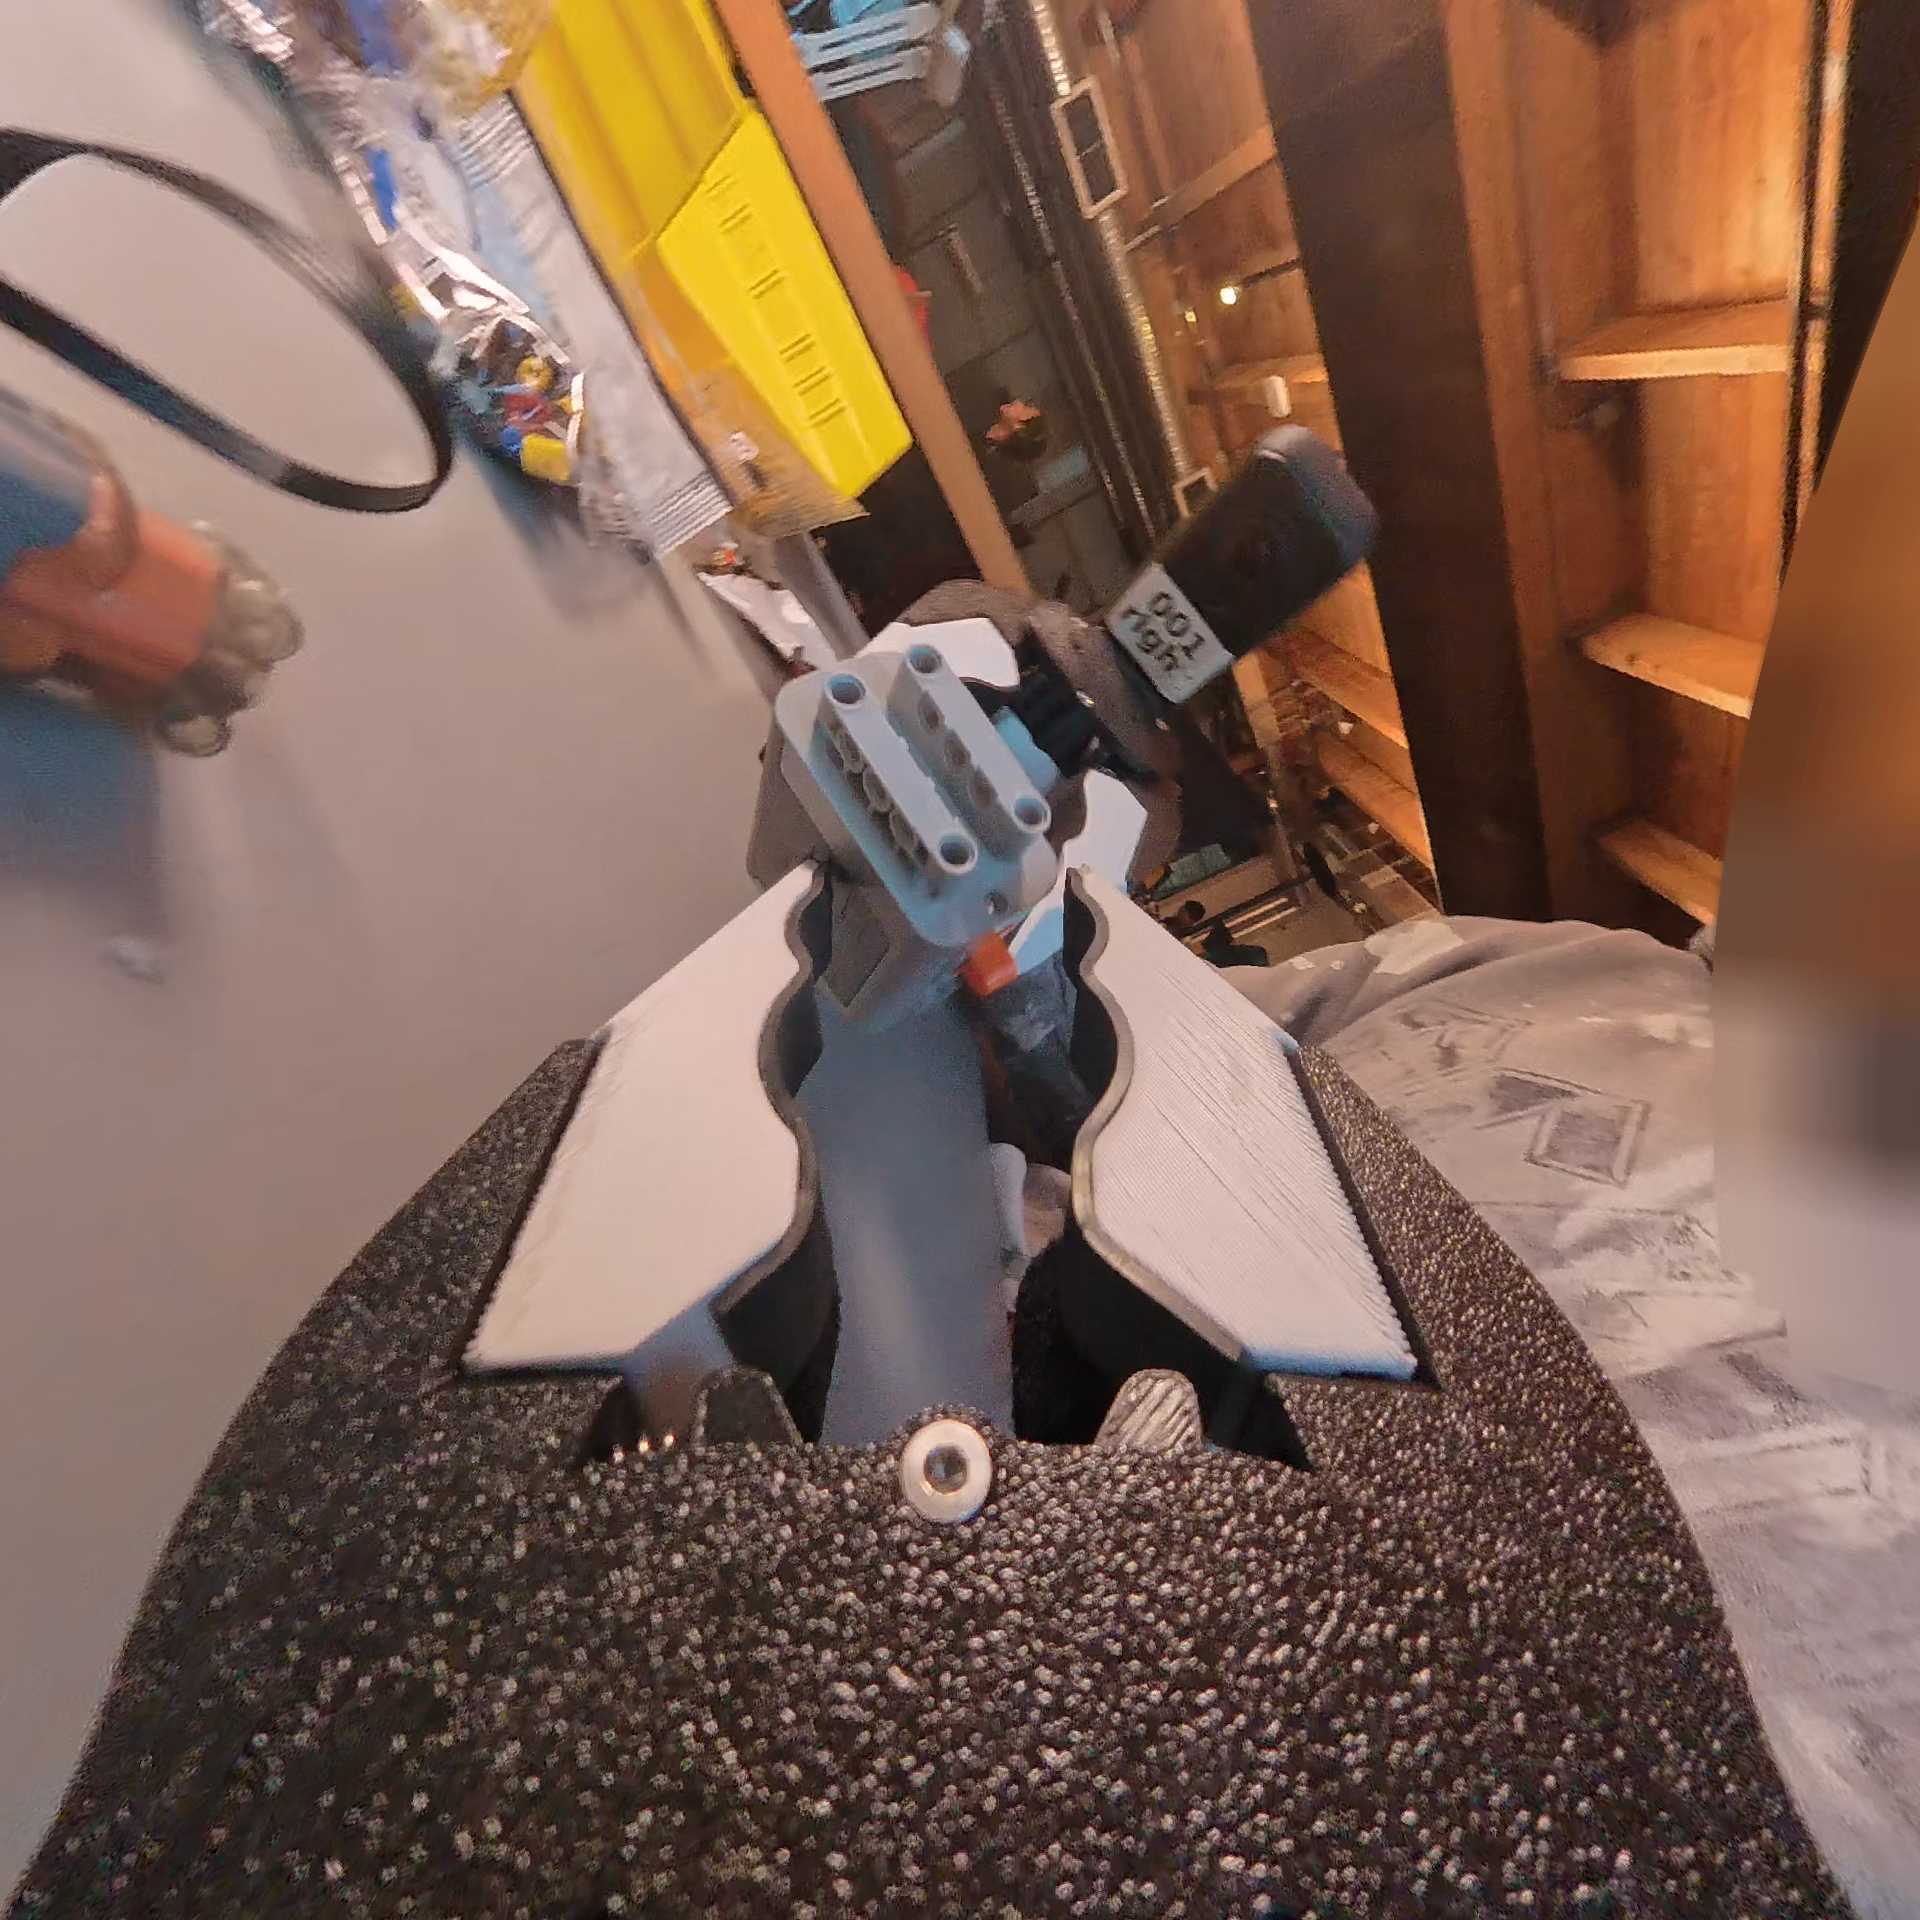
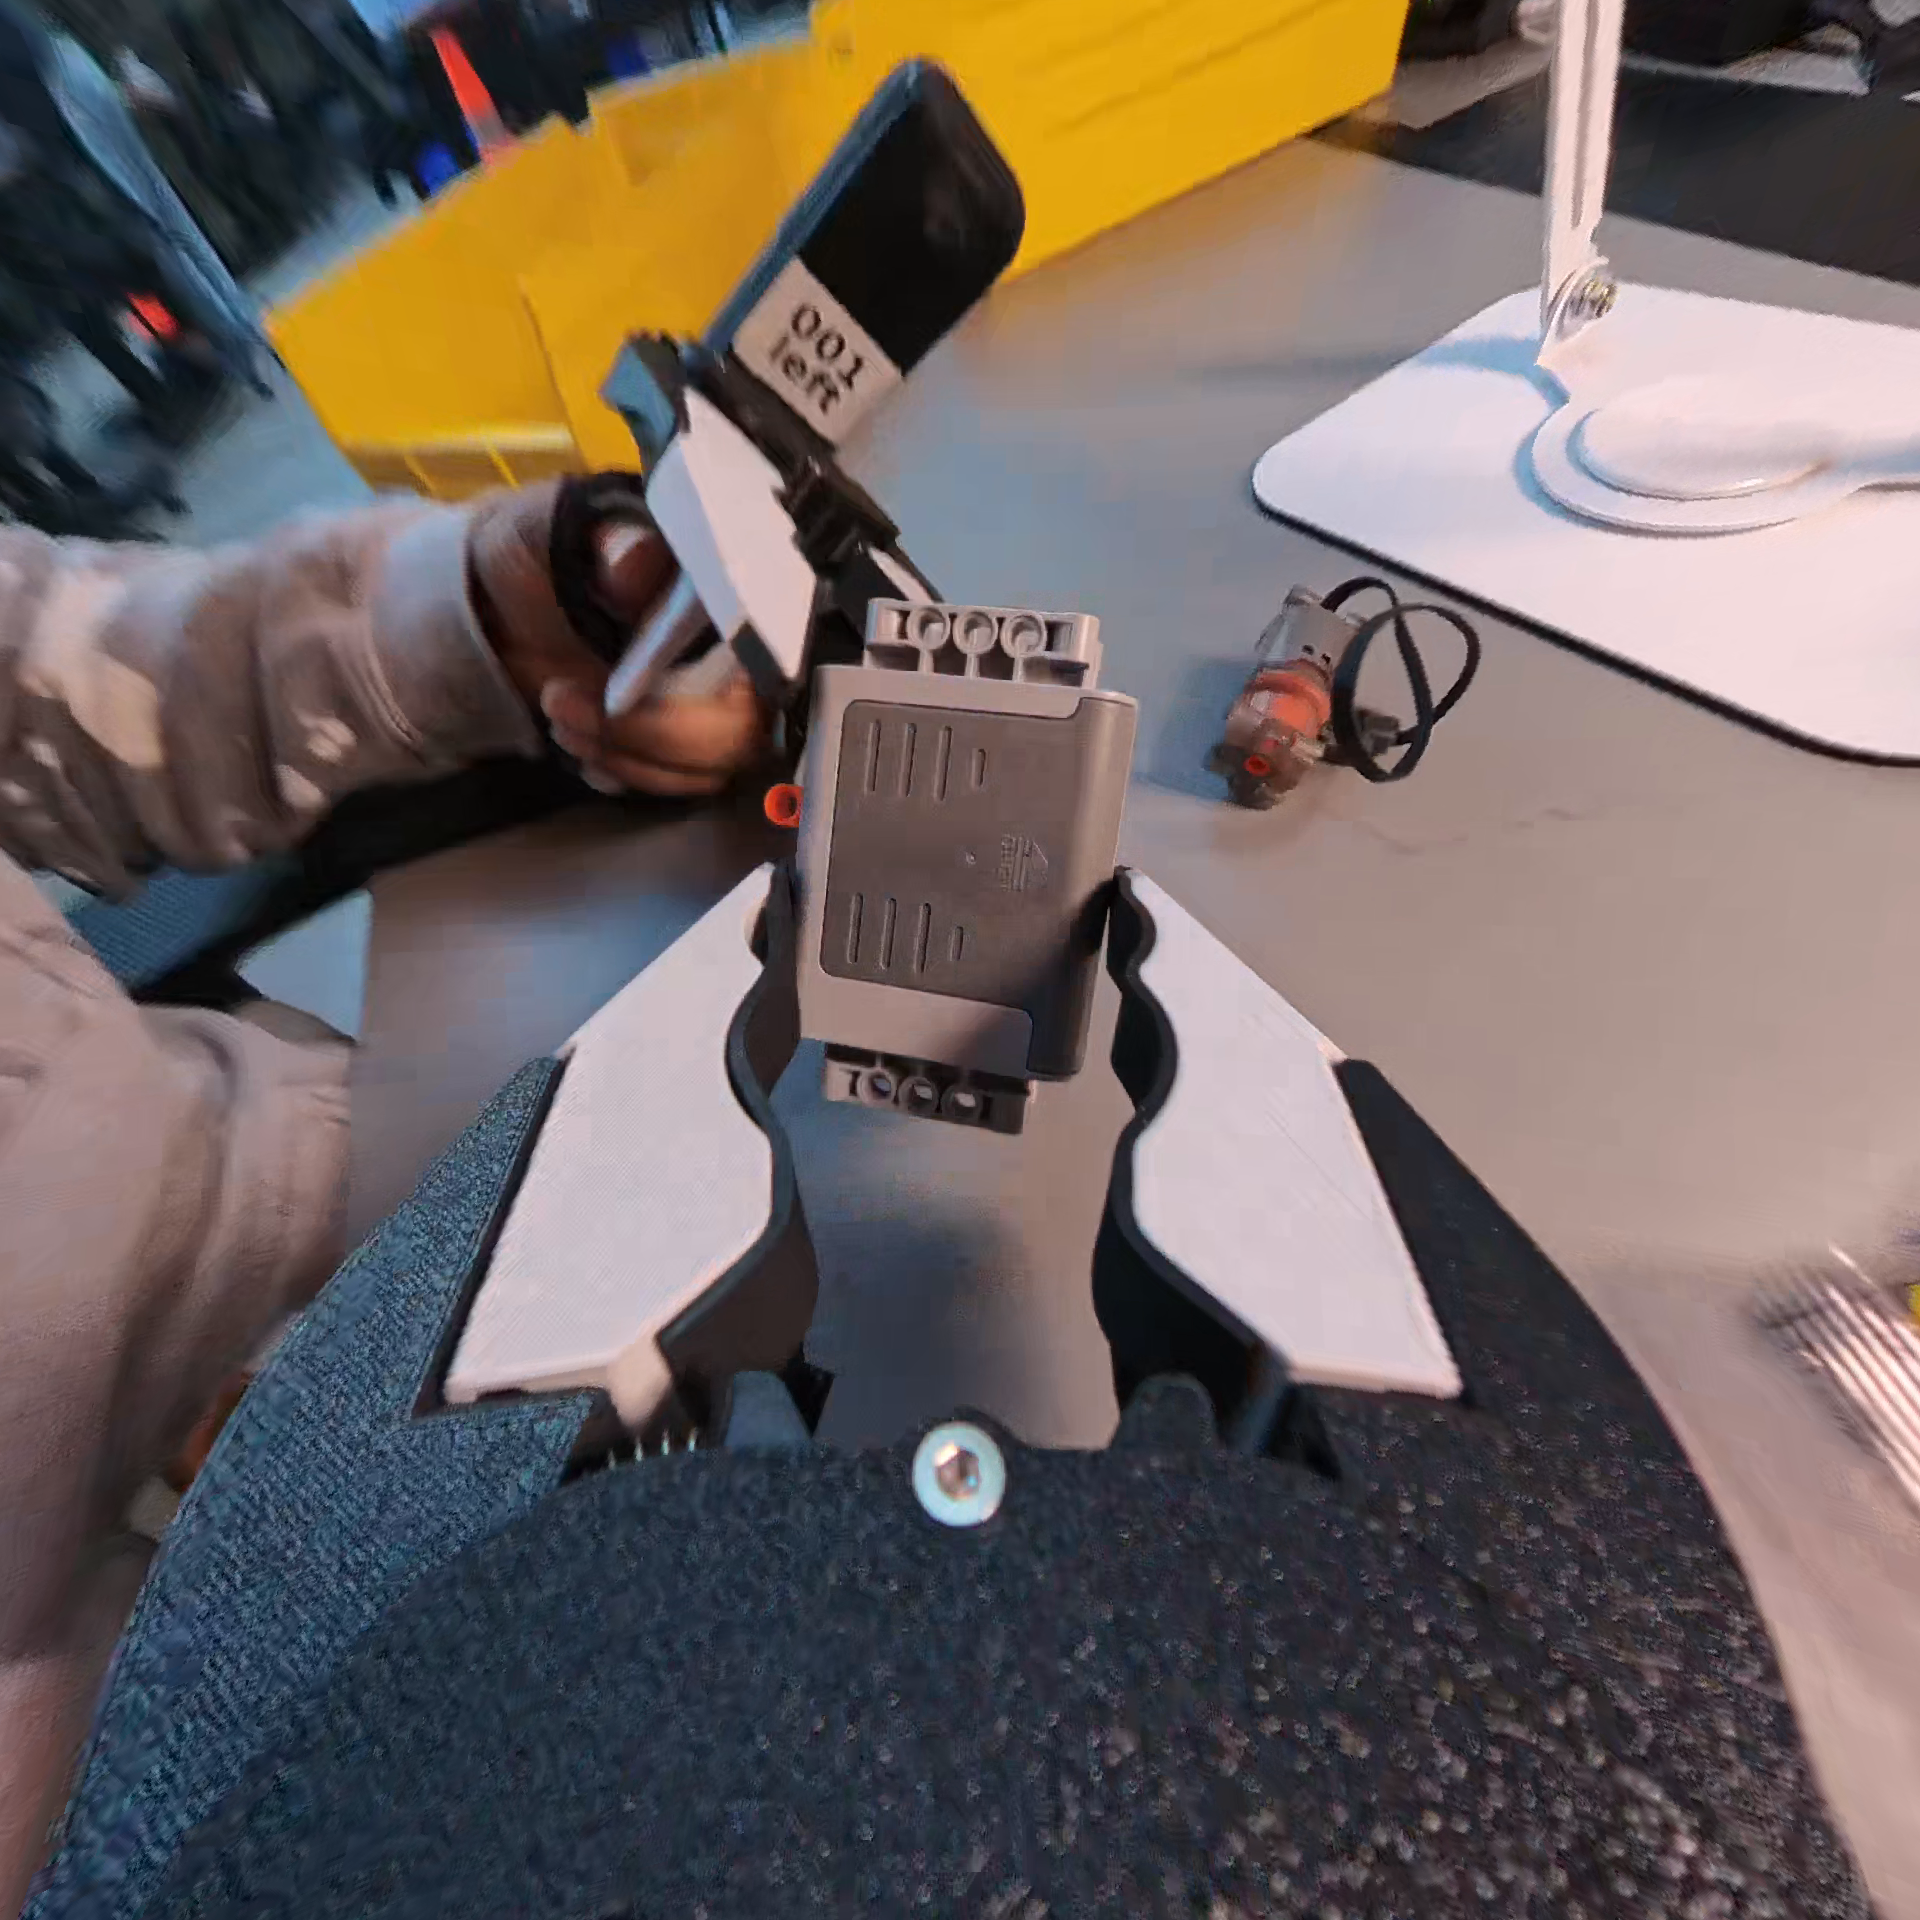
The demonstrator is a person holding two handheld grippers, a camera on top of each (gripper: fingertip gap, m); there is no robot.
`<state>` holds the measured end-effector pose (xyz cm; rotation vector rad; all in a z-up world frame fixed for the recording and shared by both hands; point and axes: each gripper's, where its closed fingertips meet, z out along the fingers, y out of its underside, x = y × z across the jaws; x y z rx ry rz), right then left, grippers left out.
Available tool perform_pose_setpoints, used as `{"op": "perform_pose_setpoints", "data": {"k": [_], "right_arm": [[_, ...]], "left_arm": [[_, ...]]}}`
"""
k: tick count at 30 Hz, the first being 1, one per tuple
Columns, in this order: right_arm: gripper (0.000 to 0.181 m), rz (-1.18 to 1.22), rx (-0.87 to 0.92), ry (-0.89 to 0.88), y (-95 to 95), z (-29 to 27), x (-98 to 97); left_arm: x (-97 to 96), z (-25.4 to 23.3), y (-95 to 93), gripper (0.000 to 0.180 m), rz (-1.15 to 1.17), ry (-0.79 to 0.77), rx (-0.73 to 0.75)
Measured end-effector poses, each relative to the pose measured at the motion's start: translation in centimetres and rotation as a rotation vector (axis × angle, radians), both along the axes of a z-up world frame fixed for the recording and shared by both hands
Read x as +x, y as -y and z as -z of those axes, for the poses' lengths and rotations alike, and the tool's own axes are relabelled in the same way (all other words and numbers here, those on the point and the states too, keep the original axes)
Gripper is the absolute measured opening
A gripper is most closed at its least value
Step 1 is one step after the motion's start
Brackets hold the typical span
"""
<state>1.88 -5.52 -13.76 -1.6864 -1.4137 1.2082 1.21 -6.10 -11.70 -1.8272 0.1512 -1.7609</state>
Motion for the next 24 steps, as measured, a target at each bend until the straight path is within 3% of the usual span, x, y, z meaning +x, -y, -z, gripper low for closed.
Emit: {"op": "perform_pose_setpoints", "data": {"k": [4,7,9,19,24], "right_arm": [[0.059,-0.037,-0.274,-0.228,0.8,-4.2,-0.4],[0.059,-0.065,-0.376,-0.294,1.8,-5.6,-1.1],[0.060,-0.054,-0.364,-0.287,2.2,-5.6,-1.6],[0.062,0.059,-0.243,-0.326,2.8,-8.1,-2.4],[0.080,0.055,-0.248,-0.404,3.2,-9.9,-2.1]], "left_arm": [[0.3,-2.7,0.4,0.061,-0.025,0.039,0.177],[0.5,-4.4,0.6,0.071,-0.052,0.094,0.266],[0.7,-4.9,0.8,0.077,-0.060,0.108,0.295],[-0.3,-7.6,1.2,0.071,-0.082,0.278,0.318],[-2.2,-8.4,0.7,0.068,-0.096,0.479,0.221]]}}
